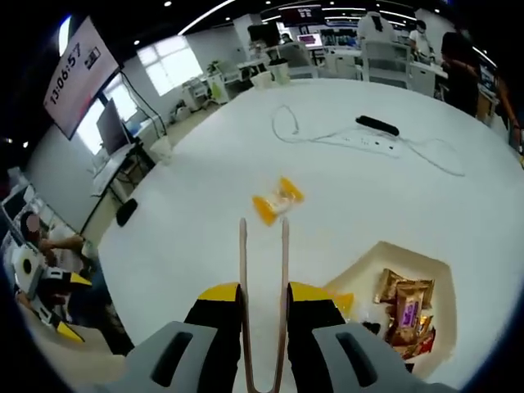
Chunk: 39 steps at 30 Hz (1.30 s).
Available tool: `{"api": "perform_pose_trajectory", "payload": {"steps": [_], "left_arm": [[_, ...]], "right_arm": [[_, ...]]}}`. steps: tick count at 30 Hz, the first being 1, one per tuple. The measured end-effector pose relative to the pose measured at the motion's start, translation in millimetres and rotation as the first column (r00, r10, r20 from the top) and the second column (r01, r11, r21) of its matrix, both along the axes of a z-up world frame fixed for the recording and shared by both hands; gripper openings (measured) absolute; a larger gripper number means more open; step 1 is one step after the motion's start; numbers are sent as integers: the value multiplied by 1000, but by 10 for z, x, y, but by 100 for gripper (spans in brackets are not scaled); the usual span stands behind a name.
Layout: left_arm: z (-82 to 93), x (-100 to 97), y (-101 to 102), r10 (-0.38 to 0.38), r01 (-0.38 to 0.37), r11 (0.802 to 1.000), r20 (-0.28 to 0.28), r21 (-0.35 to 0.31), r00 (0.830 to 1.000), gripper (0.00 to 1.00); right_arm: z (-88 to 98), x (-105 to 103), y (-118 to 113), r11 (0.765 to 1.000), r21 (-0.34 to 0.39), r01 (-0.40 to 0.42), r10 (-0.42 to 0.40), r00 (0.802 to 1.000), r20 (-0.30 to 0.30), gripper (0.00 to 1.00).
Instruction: Place the target food into the container with the food tongs after gripping and lifting it, then release it inside without dropping or visibly crushing the food.
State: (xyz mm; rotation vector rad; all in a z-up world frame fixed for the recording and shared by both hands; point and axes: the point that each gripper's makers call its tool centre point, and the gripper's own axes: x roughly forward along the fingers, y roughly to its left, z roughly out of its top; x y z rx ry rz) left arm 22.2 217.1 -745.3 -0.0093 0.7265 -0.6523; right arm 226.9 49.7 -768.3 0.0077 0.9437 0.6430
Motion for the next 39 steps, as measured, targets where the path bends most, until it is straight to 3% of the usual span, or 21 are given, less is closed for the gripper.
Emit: {"api": "perform_pose_trajectory", "payload": {"steps": [7, 10, 12, 18, 39], "left_arm": [[-39, -121, 89, 54, -54, 999, -21, 1, 998, 60], [-55, -165, 108, 72, -72, 997, -30, 1, 997, 60], [-59, -184, 114, 82, -82, 997, -33, 1, 996, 60], [-60, -215, 130, 101, -102, 995, -38, 0, 994, 60], [-135, -255, 207, 130, -131, 991, -66, -10, 989, 60]], "right_arm": [[-115, 190, 87, 999, -20, -28, 28, 1000, -13, 20], [-194, 325, 37, 995, -98, -33, 31, 999, -19, 20], [-186, 338, 97, 995, -92, -29, 27, 999, -25, 20], [-279, 661, 164, 993, -103, -61, 57, 998, -40, 20], [-507, 718, 400, 992, -102, -71, 60, 992, -112, 21]]}}
